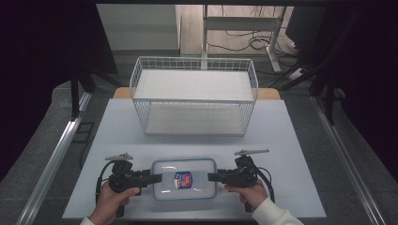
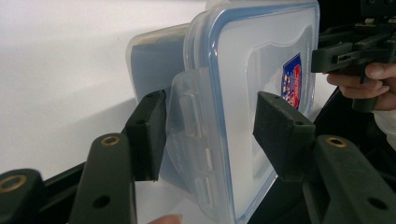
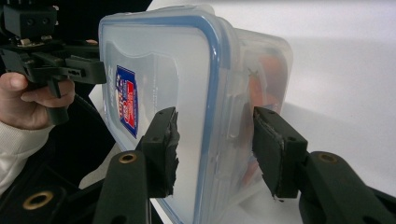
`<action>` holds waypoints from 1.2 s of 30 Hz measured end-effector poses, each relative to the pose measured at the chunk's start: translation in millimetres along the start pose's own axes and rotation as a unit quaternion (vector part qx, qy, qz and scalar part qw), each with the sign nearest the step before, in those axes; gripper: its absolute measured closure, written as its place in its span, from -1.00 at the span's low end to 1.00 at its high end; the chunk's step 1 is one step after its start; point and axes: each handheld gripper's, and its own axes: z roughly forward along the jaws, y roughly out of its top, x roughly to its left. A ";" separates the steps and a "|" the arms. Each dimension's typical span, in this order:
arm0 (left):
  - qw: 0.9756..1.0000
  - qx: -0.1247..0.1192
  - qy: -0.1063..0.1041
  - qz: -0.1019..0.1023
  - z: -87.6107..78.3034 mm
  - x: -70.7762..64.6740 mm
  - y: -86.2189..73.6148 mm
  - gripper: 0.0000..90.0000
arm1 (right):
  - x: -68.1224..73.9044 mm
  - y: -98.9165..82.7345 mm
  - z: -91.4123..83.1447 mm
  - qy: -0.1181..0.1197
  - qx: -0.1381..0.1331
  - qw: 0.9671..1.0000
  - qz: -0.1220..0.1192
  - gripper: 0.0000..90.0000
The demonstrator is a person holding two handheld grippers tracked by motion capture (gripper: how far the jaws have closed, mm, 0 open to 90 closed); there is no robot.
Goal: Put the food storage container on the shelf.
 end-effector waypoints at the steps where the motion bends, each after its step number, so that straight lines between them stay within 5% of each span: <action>1: 1.000 -0.001 0.000 0.000 -0.2 -0.1 0.4 0.01 | 0.2 0.2 -0.5 0.000 -0.001 1.000 0.000 0.15; 22: 1.000 -0.018 -0.005 0.021 0.4 -1.8 24.9 0.03 | 1.8 18.8 -11.0 -0.008 -0.028 0.999 -0.034 0.15; 36: 0.999 -0.018 -0.018 0.026 29.6 31.5 77.7 0.05 | -31.0 65.1 -4.4 -0.021 -0.041 0.998 -0.043 0.15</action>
